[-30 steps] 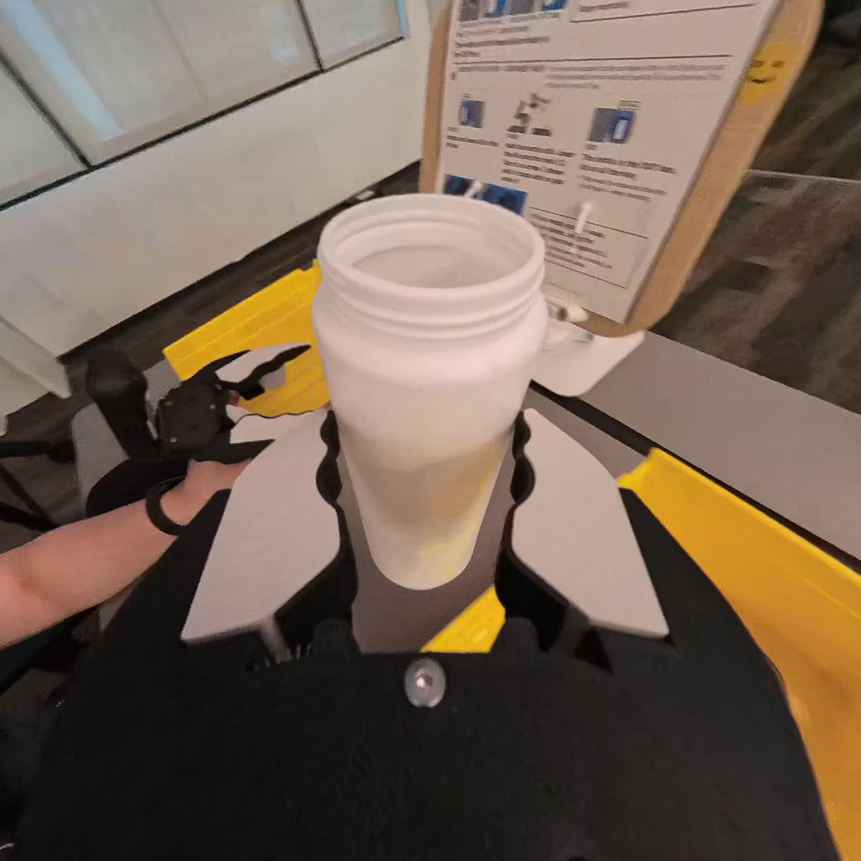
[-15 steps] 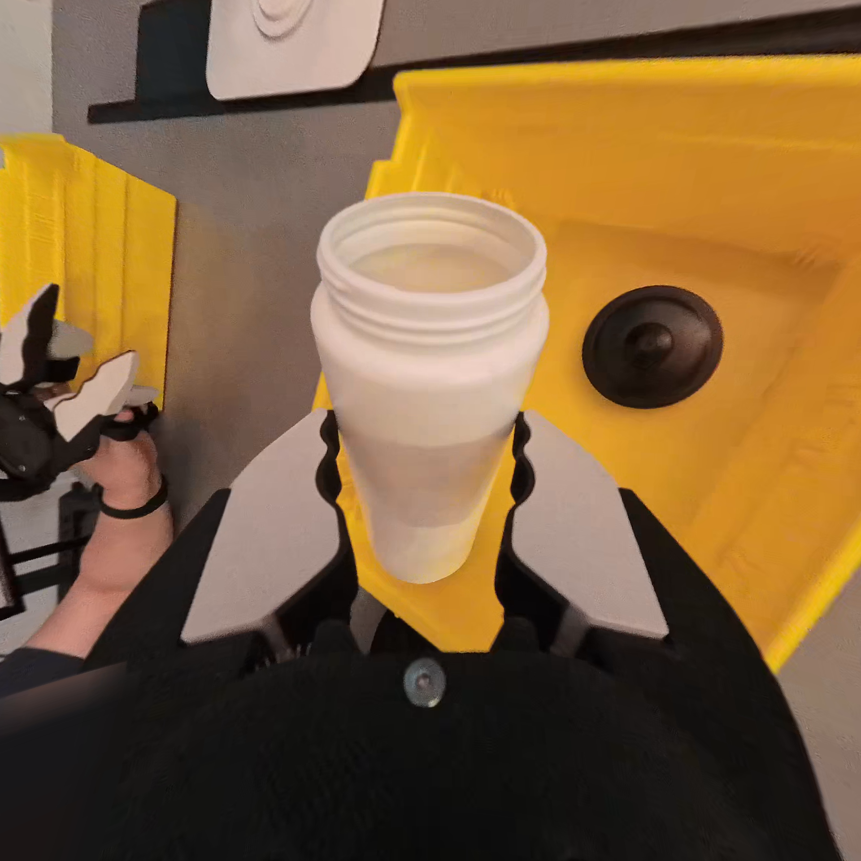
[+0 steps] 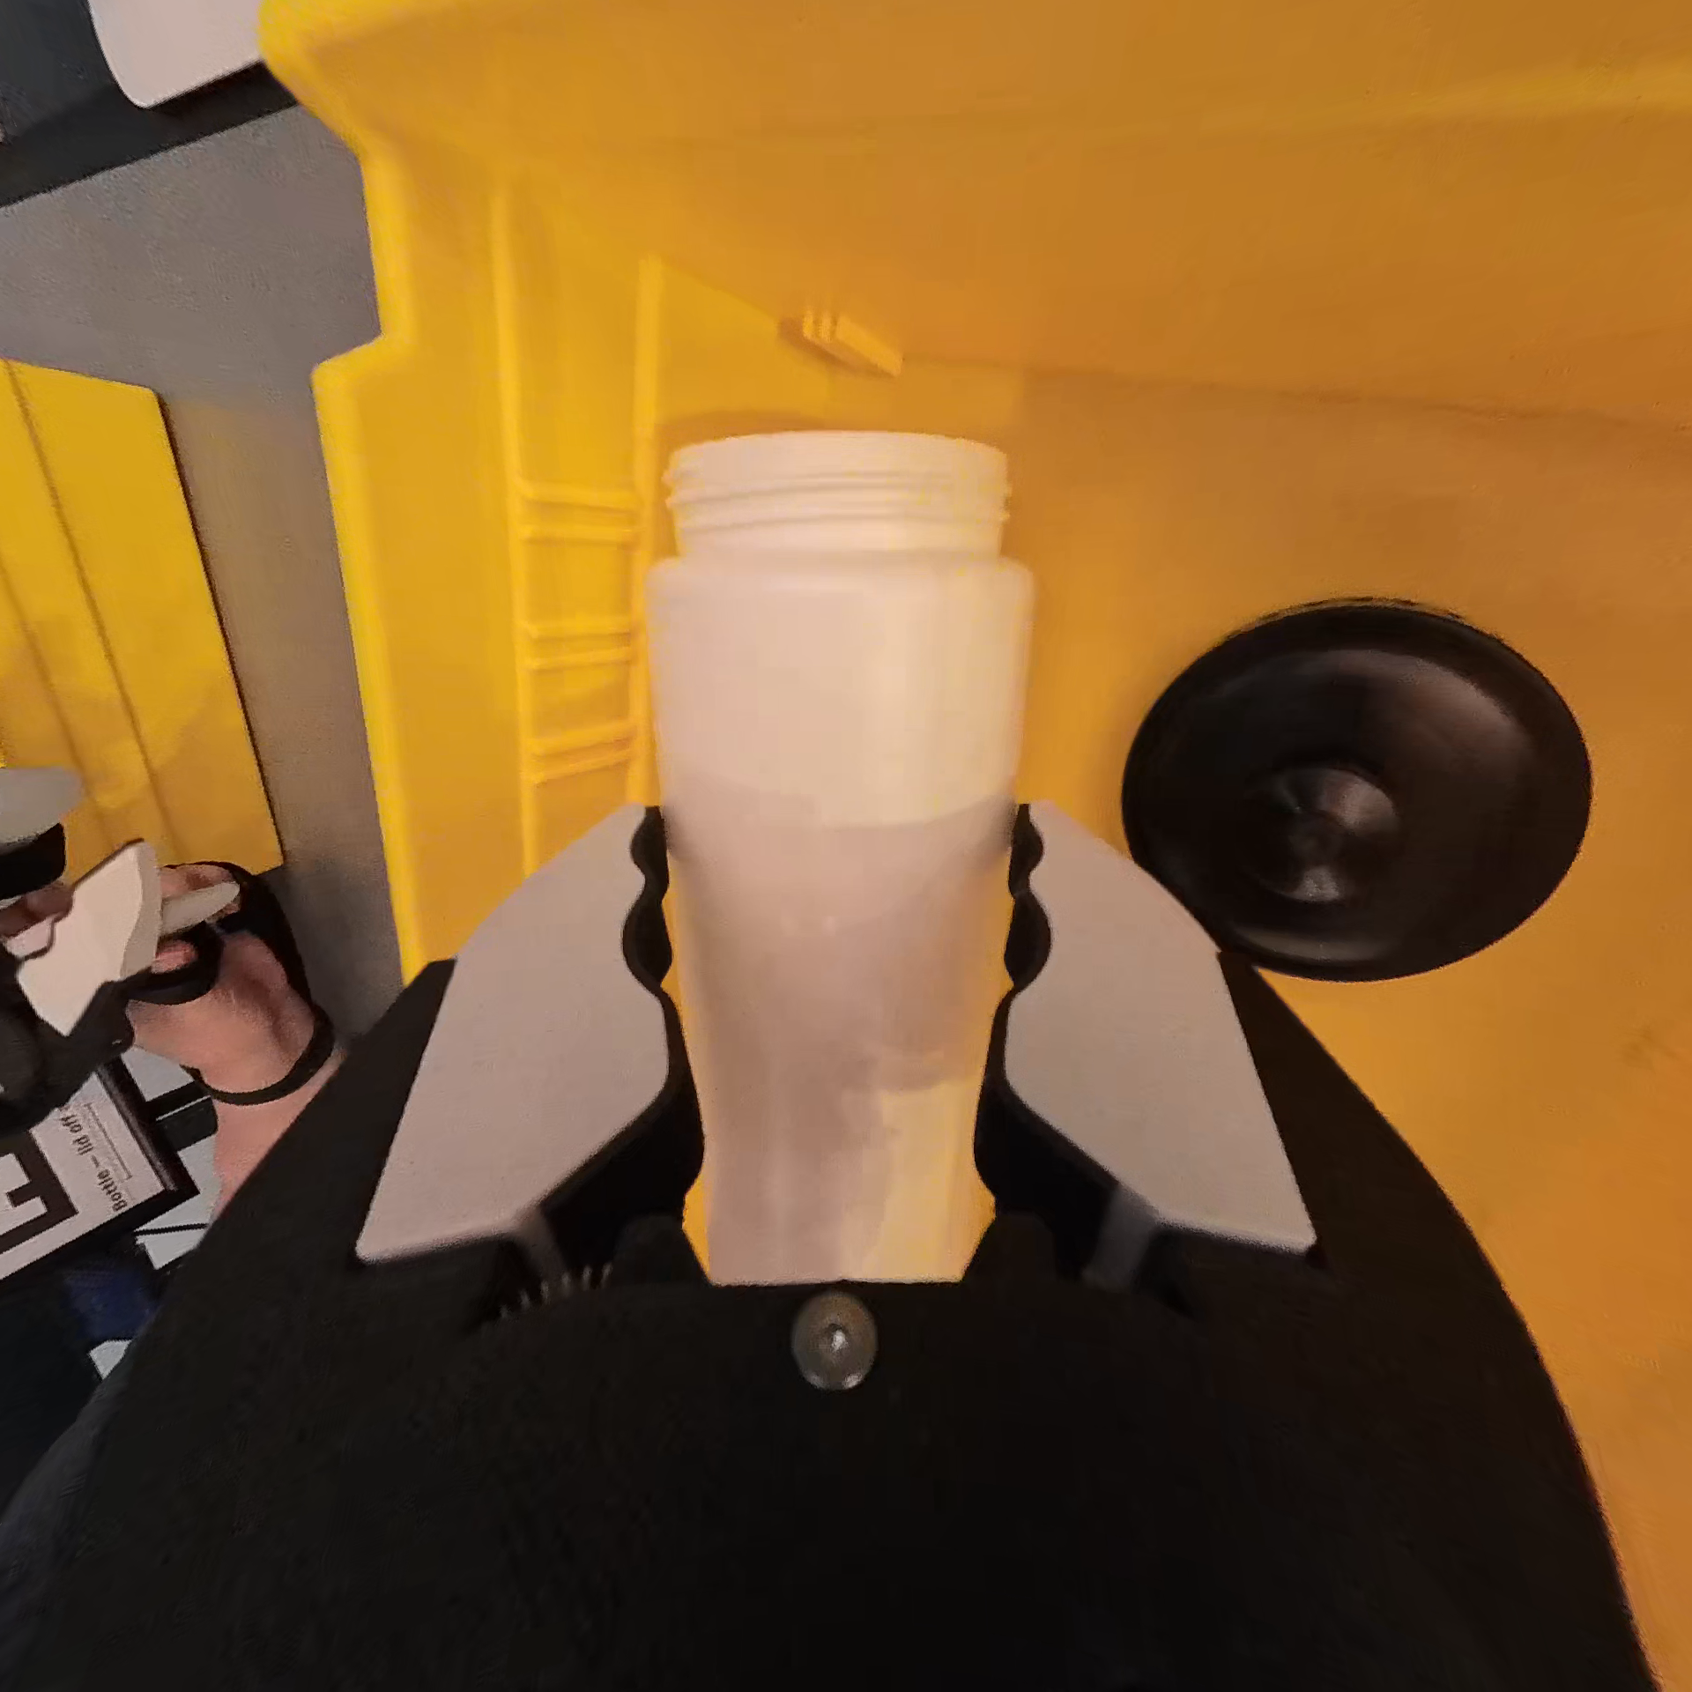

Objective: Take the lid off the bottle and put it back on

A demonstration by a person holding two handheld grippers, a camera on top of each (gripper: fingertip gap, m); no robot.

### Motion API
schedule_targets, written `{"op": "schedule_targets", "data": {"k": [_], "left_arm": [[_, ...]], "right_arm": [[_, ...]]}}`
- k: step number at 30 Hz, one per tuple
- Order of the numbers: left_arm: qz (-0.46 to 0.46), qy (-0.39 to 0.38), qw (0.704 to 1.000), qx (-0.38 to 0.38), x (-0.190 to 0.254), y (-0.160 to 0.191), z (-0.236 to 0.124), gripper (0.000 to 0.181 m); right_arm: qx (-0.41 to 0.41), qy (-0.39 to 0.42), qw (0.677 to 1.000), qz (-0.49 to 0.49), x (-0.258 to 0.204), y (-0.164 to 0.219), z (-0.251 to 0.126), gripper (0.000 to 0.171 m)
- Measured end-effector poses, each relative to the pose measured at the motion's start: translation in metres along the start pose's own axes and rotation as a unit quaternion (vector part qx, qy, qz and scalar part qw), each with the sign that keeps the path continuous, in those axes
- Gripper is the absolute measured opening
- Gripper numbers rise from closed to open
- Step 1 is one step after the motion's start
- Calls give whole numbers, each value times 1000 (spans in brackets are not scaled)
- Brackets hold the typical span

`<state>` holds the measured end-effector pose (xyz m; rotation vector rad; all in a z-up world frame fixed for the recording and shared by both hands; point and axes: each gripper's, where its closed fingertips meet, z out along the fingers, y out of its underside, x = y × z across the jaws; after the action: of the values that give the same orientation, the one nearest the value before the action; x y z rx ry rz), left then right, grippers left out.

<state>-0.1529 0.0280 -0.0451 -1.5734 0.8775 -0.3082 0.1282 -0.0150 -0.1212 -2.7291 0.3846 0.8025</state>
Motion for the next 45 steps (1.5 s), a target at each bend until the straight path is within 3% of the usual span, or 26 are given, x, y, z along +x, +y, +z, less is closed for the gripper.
{"op": "schedule_targets", "data": {"k": [5, 10, 13, 16, 19, 24, 26, 29, 33, 38, 41, 45], "left_arm": [[-2, 3, 1000, -1, 1, 1, 0, 83], [-1, 5, 1000, -1, 2, 0, 0, 83], [-2, 6, 1000, 1, 3, -1, -1, 83], [-4, 7, 1000, -1, 4, 0, -1, 84], [-1, -5, 1000, -23, -1, 4, -1, 84], [44, -67, 987, -138, -35, 11, -19, 75], [39, -83, 978, -186, -53, 13, -34, 76], [20, -110, 963, -245, -83, 18, -62, 65], [-8, -117, 933, -340, -106, 48, -93, 56], [-94, -81, 914, -386, -109, 73, -104, 56], [-105, -59, 892, -436, -103, 93, -110, 51], [-95, -42, 883, -459, -95, 104, -104, 44]], "right_arm": [[22, -6, 1000, -20, -5, -3, -14, 72], [140, 8, 987, -73, -14, -10, -83, 72], [243, 96, 964, -50, 23, -8, -142, 72], [271, 133, 953, -10, 59, 8, -168, 71], [204, 136, 969, 33, 86, 29, -148, 66], [89, 123, 987, 57, 94, 46, -106, 21], [76, 136, 986, 62, 95, 46, -102, 15], [68, 105, 988, 85, 89, 49, -98, 12], [47, -1, 990, 133, 62, 50, -84, 20], [-1, 9, 995, 100, 36, 51, -67, 18], [-34, 5, 997, 69, 14, 50, -51, 18], [-74, 6, 997, 28, -16, 49, -29, 17]]}}
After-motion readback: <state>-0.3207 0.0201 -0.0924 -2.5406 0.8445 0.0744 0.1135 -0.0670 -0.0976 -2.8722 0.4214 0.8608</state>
